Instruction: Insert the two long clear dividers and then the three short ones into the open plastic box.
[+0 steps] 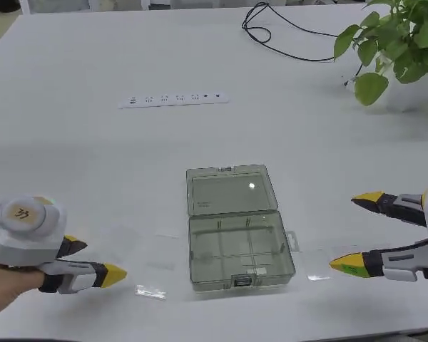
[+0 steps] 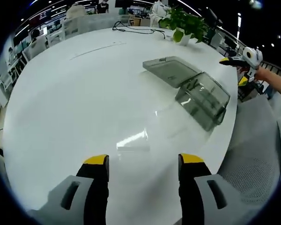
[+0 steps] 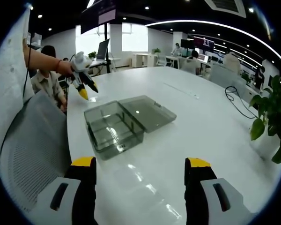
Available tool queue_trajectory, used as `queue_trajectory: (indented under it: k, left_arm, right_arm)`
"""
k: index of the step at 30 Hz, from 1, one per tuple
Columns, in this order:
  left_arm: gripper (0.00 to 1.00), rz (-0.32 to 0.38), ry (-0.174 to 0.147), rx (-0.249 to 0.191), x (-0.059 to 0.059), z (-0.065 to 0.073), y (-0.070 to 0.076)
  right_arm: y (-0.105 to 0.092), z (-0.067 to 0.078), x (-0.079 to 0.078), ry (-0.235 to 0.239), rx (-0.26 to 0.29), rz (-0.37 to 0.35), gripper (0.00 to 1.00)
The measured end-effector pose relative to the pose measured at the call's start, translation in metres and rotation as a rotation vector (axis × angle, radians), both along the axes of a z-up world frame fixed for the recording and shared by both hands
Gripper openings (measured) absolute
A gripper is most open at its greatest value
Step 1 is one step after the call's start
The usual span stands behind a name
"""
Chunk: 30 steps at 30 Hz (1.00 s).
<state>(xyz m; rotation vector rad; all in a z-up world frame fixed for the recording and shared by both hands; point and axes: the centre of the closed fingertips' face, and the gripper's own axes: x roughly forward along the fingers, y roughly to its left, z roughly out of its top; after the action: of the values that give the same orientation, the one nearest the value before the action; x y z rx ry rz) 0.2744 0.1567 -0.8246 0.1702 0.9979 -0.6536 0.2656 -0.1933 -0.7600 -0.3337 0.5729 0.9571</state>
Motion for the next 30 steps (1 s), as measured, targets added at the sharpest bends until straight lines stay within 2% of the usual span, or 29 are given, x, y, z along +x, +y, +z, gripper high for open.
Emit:
queue_trajectory:
  k: [2,5,8,9,17,22,24,26,27,28,30]
  left_arm:
    - [0.57,-0.001,0.007,0.02,0.0,-0.004,0.001]
    - [0.54,0.011,0.028,0.023,-0.001,-0.007,0.001]
    - [0.52,0.004,0.034,0.045,0.0,-0.01,0.001]
    - [0.52,-0.005,0.037,0.074,-0.001,-0.012,0.004]
    - [0.49,-0.012,0.057,0.117,-0.001,-0.017,0.004]
    - [0.44,-0.021,0.054,0.171,0.001,-0.021,0.007]
    - [0.43,-0.031,0.051,0.201,0.0,-0.021,0.007]
    - [0.43,-0.071,0.043,0.248,0.0,-0.023,0.009]
    - [0.42,-0.064,0.043,0.23,0.0,-0.023,0.005]
    - [0.42,-0.035,0.052,0.23,0.0,-0.022,0.007]
    - [0.42,-0.033,0.053,0.23,0.001,-0.021,0.007]
  right_arm:
    - [0.0,0.0,0.0,0.0,0.0,0.0,0.78]
    - [0.001,-0.001,0.0,0.0,0.003,0.0,0.78]
    - [0.002,-0.001,0.001,0.0,0.011,-0.006,0.78]
    - [0.003,-0.001,0.001,0.001,0.012,-0.005,0.78]
    - [0.005,-0.003,0.0,0.004,0.018,-0.007,0.77]
    - [0.004,-0.003,0.0,0.003,0.021,-0.011,0.77]
    - [0.004,-0.003,0.0,0.003,0.023,-0.011,0.77]
    - [0.004,-0.003,0.0,0.003,0.022,-0.009,0.77]
    - [0.005,-0.003,0.0,0.002,0.022,-0.009,0.77]
    - [0.005,-0.003,0.0,0.0,0.025,-0.011,0.77]
    - [0.006,-0.002,0.0,-0.001,0.028,-0.011,0.77]
